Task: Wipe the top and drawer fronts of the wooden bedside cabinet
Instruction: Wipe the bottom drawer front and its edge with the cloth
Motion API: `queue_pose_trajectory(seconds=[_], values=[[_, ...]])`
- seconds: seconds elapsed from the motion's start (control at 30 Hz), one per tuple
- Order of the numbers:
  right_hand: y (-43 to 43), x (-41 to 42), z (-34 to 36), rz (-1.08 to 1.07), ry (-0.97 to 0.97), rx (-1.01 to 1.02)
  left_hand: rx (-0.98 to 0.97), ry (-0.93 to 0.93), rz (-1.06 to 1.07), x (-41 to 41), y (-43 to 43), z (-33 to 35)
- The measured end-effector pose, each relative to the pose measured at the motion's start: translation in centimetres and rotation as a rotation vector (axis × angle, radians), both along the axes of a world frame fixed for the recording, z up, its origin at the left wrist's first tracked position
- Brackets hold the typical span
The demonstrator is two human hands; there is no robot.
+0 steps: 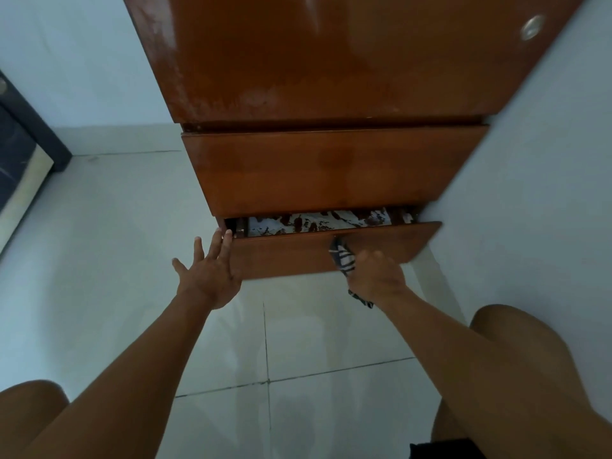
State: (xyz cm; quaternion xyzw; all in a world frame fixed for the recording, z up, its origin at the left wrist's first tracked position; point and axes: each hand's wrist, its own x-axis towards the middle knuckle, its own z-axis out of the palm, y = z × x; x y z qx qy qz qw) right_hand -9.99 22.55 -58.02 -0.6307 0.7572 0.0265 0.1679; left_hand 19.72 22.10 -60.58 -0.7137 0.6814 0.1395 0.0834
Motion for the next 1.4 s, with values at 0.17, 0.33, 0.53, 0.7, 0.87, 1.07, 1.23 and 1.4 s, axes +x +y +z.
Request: queue_pose_trajectory(seconds=[0.17,0.33,0.53,0.7,0.87,1.07,1.23,1.4], values=[[1.3,0.4,-2.2,-0.031,-0.066,-0.104,-0.119,0.022,0.001,-0.2,2.1,-1.5],[0.8,0.2,-3.7,0.028,-0.055,-0.091,-0.199,0.051,0.045,-0.8,2.8,-2.9],[0.7,-0.1,-6.3,0.036,-0.145,-0.149,-0.235,0.057,0.065,-1.0,2.3,-4.0],[0.6,-0.8,-7.5,0.047,-0.129,-0.175,-0.252,0.044,0.060,-0.8,2.2,-4.6],[-0.8,-1.0,-7.2,0.059,-0.101,-0.184,-0.232,0.021,0.051,-0.7,0.8,-3.9],[-3.7,-0.9,-5.7,0.059,-0.076,-0.122,-0.200,0.007,0.098,-1.4,-1.7,-2.9],[-5.3,-0.5,-6.1,0.047,-0.120,-0.112,-0.199,0.027,0.134,-1.8,-3.0,-2.9],[-4.1,1.0,-7.4,0.025,-0.187,-0.297,-0.238,0.003,0.070,-0.9,-2.9,-3.2]])
